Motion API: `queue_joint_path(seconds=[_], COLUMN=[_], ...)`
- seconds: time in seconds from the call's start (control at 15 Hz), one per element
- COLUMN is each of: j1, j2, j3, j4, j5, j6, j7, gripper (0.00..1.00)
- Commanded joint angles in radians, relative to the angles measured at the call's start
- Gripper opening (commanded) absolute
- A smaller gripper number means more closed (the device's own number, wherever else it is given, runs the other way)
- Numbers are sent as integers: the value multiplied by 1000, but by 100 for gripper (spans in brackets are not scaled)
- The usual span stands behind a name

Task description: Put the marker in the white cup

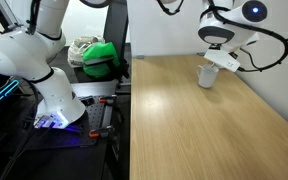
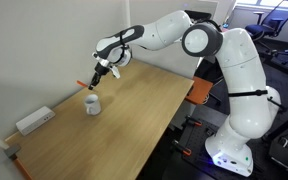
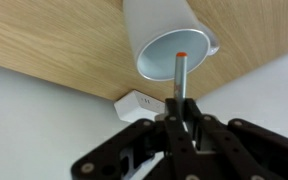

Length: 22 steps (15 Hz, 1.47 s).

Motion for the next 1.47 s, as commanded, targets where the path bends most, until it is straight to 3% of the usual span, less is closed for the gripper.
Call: queue_joint_path(seconds=[0.0, 0.73, 1.4], j1=[-1, 19, 54], j2=[29, 89, 159], j3=[12, -30, -74], j4=[53, 142, 257], j5=[48, 141, 138], j6=[-72, -268, -389], j7=[-104, -313, -342], gripper=[3, 3, 3])
